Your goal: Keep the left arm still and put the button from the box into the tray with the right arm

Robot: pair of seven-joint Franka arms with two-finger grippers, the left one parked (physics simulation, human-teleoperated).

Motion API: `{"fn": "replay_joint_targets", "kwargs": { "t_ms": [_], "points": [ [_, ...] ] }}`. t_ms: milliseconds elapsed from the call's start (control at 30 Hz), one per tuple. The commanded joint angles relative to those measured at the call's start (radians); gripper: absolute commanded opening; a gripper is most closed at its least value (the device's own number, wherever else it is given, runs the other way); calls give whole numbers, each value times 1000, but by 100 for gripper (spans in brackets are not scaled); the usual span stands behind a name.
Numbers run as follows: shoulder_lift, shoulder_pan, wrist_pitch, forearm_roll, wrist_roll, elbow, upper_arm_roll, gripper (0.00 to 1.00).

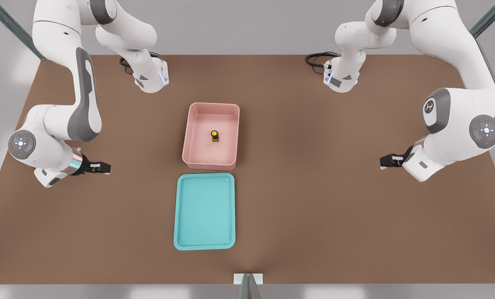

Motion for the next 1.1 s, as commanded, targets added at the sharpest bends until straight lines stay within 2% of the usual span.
{"fn": "replay_joint_targets", "kwargs": {
  "t_ms": [0, 67, 167, 200, 233, 333, 400, 567, 767, 900, 1067],
  "points": [
    [1, 1, 21, 3, -14, -1, 0, 100],
    [4, 6, 37, 8, 0, -14, 6, 100],
    [-7, 141, 106, 11, 229, -94, 11, 100],
    [-64, 164, 234, 17, 253, -227, 14, 100],
    [-131, 190, 356, 86, 267, -369, 17, 100],
    [-239, 328, 446, 93, 483, -559, 25, 100],
    [-223, 372, 476, 81, 598, -573, 31, 100],
    [-182, 592, 586, 83, 891, -628, 32, 100],
    [-96, 759, 618, 81, 1054, -628, 32, 100],
    [-53, 765, 721, 83, 1120, -648, 31, 100],
    [-42, 780, 749, 84, 1120, -685, 31, 100]
  ]
}}
